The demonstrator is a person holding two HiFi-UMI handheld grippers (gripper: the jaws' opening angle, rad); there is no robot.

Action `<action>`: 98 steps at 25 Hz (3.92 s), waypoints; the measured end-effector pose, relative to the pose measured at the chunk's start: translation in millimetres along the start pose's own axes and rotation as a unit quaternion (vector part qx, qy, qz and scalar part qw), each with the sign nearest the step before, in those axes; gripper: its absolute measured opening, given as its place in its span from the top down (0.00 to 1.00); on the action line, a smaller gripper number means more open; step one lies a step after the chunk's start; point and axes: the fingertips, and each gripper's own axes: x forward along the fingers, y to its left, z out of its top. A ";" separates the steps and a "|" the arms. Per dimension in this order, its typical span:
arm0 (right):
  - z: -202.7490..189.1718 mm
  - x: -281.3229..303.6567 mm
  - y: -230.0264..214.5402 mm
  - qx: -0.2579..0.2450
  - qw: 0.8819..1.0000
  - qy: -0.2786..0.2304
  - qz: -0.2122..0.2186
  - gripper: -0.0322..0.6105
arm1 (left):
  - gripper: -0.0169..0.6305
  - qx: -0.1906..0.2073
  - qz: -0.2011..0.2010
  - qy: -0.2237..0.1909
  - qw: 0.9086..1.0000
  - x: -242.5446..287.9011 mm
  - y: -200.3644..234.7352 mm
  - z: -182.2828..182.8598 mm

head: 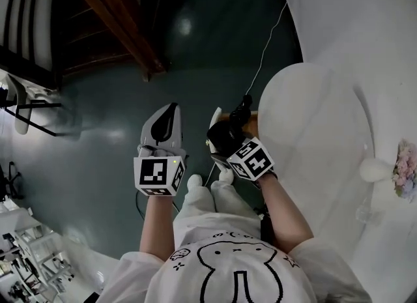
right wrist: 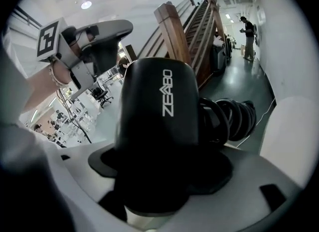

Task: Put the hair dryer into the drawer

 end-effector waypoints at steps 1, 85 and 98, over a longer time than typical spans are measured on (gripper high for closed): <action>-4.2 3.8 -0.4 0.010 1.000 0.007 0.001 0.39 | 0.95 -0.001 -0.002 0.005 1.000 -0.5 1.3 -3.3; -150.6 91.1 -108.2 0.267 0.888 0.249 -0.280 0.21 | 0.95 0.009 -0.145 0.064 0.987 14.8 42.1 -88.4; -92.2 54.9 -63.2 0.261 0.909 0.187 -0.266 0.35 | 0.95 0.009 -0.172 0.025 0.985 8.5 32.5 -47.1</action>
